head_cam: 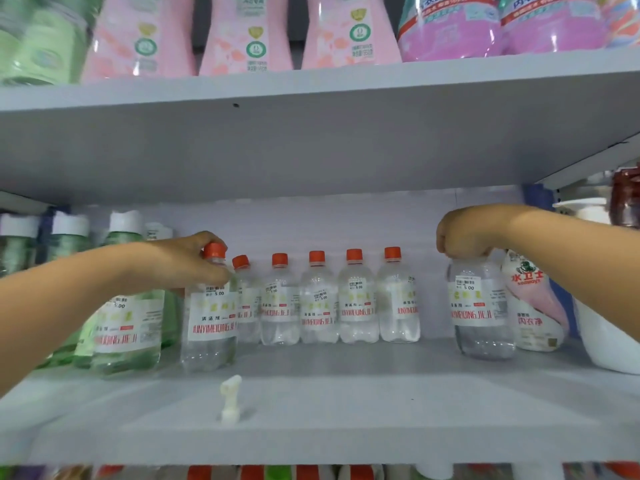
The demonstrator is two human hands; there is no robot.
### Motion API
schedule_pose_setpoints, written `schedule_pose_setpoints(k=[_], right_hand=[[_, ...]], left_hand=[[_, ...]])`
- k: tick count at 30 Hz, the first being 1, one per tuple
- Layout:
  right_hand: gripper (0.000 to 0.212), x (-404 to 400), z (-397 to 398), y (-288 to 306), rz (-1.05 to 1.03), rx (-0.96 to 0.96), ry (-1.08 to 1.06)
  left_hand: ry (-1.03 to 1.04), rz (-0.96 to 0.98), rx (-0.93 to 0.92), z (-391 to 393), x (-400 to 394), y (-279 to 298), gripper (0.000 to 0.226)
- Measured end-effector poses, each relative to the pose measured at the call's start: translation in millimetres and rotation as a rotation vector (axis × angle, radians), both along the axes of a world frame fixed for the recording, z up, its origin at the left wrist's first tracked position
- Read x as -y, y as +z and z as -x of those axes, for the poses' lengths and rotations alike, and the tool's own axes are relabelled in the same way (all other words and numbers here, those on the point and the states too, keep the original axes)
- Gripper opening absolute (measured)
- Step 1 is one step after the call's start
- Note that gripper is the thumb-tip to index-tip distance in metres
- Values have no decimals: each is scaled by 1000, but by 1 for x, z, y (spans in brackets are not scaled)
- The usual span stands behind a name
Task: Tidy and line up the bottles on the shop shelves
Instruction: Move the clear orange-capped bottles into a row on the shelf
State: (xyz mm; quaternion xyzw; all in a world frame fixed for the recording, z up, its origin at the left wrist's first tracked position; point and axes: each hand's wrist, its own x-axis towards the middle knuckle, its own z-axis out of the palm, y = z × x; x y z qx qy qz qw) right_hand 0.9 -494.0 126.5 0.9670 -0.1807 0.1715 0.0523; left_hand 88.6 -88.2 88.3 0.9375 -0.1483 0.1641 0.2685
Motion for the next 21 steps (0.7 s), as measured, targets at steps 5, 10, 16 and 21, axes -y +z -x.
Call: schedule_pose_setpoints(k=[5,10,16,21], right_hand=[[30,5,-21,-3,-58,73,50],[28,9,-45,-16,-80,142,151],[40,16,-68,-24,-192,240,156],[48,21,-69,-25,-393,167,49]], left_hand=[[-44,108,58,-12,5,-14,52],[-233,177,-15,-30,24,-20,58],[-302,165,-75,-54,47,-15,59],[-347,113,-77,-50,63,-18,52]])
